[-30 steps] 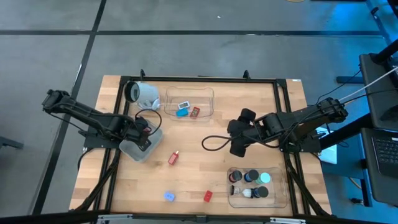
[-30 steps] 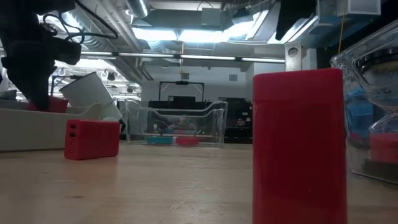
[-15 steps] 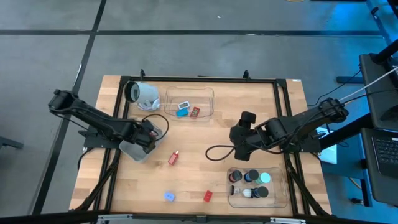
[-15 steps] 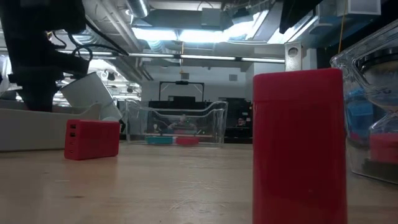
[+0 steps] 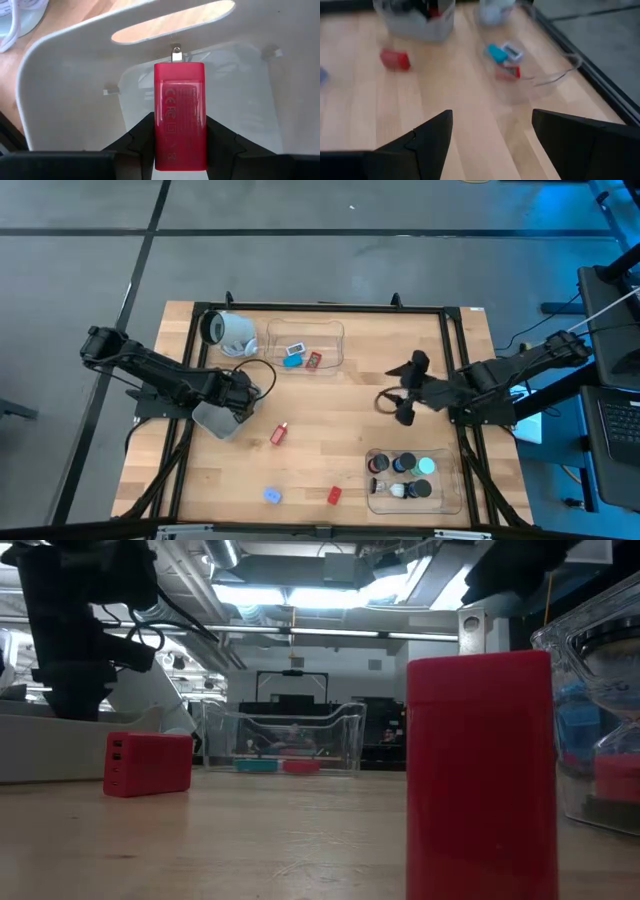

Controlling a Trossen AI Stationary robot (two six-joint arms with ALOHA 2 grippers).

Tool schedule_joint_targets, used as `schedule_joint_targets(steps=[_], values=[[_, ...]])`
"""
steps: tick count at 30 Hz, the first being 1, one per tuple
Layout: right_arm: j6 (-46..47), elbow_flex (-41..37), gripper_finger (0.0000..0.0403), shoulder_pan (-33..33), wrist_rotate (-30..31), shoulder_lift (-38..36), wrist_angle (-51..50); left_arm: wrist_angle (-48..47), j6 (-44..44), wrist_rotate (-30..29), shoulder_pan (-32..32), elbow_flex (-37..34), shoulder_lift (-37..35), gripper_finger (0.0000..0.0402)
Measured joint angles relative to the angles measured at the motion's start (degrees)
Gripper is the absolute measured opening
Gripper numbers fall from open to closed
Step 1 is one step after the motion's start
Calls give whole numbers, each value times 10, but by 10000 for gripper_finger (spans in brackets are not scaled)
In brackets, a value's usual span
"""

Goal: Pick & Place Office items
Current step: Put the top orange charger adapter into the gray bin

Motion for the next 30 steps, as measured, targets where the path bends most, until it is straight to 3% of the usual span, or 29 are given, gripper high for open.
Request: schedule_joint_targets(steps=[12,20,27,30], values=[[-4,-243,276,-32,14,-227,242,0,0,0,4,0,0,120],[5,-347,276,-38,38,-256,359,0,0,6,4,0,0,120],[75,-390,276,-38,133,-255,365,0,-1,14,4,0,0,121],[94,-392,276,-38,128,-255,357,0,0,25,4,0,0,126]])
